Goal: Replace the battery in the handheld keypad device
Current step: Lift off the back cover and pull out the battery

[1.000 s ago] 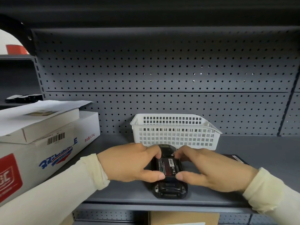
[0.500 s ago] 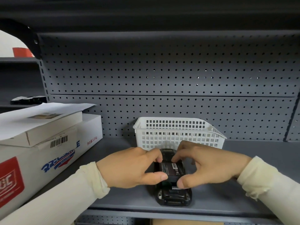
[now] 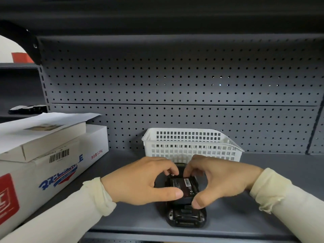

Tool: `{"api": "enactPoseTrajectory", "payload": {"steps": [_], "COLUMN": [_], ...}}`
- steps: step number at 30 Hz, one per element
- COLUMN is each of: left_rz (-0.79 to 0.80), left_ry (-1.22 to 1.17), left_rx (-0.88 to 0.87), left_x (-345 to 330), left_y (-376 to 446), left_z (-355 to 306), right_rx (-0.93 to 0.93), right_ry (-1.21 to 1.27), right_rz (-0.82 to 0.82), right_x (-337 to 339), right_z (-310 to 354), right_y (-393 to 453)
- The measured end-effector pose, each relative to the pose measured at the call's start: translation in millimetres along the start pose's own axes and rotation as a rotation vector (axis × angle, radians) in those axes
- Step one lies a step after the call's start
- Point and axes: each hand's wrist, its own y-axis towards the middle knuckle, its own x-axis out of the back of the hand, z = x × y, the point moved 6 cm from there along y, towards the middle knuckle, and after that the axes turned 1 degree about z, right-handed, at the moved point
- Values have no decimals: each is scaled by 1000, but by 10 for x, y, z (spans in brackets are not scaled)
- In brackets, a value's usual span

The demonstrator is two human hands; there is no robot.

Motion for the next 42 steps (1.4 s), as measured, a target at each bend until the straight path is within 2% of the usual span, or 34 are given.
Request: {"api": "enactPoseTrajectory", "payload": {"steps": [13, 20, 25, 29, 33, 42], "left_rz": [70, -42, -164, -214, -140, 78], "left_ry": [-63, -52, -72, -52, -36, 87], "left_rx": [87, 77, 79, 120, 184, 284], "left_x": [146, 482, 855, 1082, 1022, 736], "left_y": [121, 243, 409, 653, 915, 1212], "left_z": [27, 21, 93, 300, 578, 964], "right_rx": [70, 116, 193, 172, 121, 85], "right_ry": [72, 52, 143, 137, 116, 15], "right_rz": [-149, -233, -274, -408, -547, -521], "right_x": [169, 487, 844, 1101, 1168, 927], "right_z": [43, 102, 134, 67, -78, -371], "right_y": [-89, -3, 161, 364, 487, 527]}}
